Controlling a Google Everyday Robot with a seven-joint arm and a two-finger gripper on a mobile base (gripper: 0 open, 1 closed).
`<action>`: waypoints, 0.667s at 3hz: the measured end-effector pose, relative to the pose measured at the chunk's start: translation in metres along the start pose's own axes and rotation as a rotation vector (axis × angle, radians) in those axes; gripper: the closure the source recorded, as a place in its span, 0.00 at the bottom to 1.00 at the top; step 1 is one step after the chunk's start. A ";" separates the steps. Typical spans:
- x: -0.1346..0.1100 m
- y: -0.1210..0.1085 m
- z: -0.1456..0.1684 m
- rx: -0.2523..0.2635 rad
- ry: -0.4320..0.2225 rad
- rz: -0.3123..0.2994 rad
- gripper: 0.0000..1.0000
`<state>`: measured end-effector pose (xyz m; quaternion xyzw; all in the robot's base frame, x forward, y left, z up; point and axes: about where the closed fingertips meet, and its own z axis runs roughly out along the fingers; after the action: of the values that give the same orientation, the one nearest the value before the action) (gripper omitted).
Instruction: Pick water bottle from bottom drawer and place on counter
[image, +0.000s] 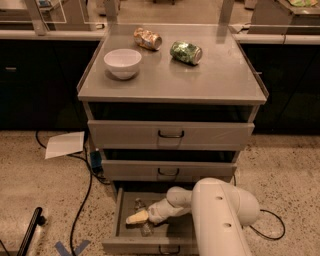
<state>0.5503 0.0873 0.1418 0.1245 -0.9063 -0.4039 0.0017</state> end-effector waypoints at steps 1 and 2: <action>0.000 0.000 0.000 0.000 0.000 0.000 0.19; 0.000 0.000 0.000 0.000 0.000 0.000 0.42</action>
Offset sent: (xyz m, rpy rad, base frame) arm 0.0000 0.0000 0.0000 0.0000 0.0000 0.0000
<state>0.5503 0.0874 0.1417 0.1246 -0.9063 -0.4039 0.0017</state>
